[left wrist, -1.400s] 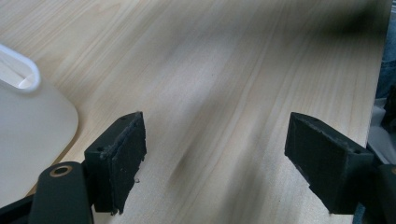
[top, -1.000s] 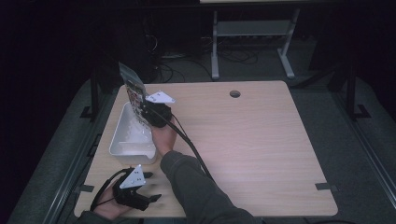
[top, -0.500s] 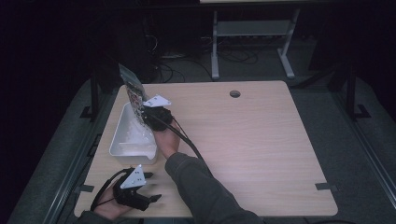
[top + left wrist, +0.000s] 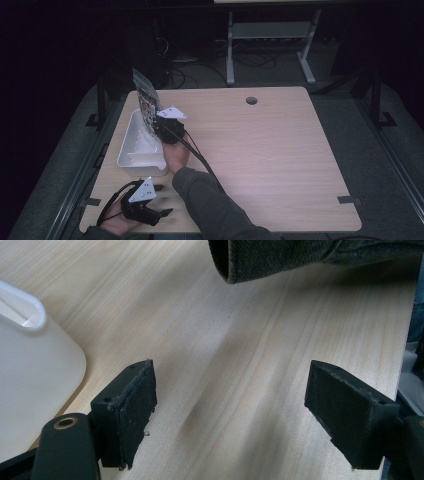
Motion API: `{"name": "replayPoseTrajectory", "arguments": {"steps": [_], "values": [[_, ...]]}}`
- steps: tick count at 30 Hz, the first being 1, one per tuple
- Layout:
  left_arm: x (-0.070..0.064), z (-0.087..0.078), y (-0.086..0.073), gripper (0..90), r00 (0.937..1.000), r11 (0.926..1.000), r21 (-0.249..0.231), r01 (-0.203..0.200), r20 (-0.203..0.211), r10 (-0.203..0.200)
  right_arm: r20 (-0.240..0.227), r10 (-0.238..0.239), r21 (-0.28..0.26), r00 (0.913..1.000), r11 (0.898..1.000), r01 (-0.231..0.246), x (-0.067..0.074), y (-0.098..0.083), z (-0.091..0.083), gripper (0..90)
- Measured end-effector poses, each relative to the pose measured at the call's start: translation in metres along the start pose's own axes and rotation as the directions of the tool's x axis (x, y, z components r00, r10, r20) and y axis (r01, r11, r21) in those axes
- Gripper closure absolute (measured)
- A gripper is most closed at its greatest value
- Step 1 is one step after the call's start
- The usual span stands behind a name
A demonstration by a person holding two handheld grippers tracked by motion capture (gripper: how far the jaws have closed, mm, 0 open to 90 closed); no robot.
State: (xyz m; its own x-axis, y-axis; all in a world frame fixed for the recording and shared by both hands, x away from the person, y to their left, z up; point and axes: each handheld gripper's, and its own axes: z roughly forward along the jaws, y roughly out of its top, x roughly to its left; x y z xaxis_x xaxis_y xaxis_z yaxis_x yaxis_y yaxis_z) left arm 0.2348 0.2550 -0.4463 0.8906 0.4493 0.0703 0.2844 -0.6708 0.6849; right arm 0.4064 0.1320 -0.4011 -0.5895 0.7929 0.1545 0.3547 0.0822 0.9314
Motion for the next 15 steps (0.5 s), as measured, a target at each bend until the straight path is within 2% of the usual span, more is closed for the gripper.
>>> {"name": "replayPoseTrajectory", "arguments": {"steps": [1, 6, 15], "values": [[0.0002, 0.0006, -0.0001, 20.2, 1.0000, 1.0000, 0.004, -0.001, 0.002, 0.001, -0.004, -0.020, 0.008, 0.9998, 1.000, 0.020, 0.0006, -0.0002, -0.0011, 75.6], [-0.0002, 0.0006, 0.0002, 20.2, 1.0000, 1.0000, 0.004, 0.000, 0.000, 0.000, -0.017, -0.057, 0.022, 0.9982, 0.998, 0.057, -0.0008, -0.0016, -0.0024, 75.2], [-0.0002, 0.0012, 0.0000, 20.2, 1.0000, 1.0000, 0.007, 0.001, 0.000, -0.001, -0.009, -0.103, 0.058, 0.9946, 0.993, 0.104, -0.0058, -0.0051, -0.0070, 73.9]]}}
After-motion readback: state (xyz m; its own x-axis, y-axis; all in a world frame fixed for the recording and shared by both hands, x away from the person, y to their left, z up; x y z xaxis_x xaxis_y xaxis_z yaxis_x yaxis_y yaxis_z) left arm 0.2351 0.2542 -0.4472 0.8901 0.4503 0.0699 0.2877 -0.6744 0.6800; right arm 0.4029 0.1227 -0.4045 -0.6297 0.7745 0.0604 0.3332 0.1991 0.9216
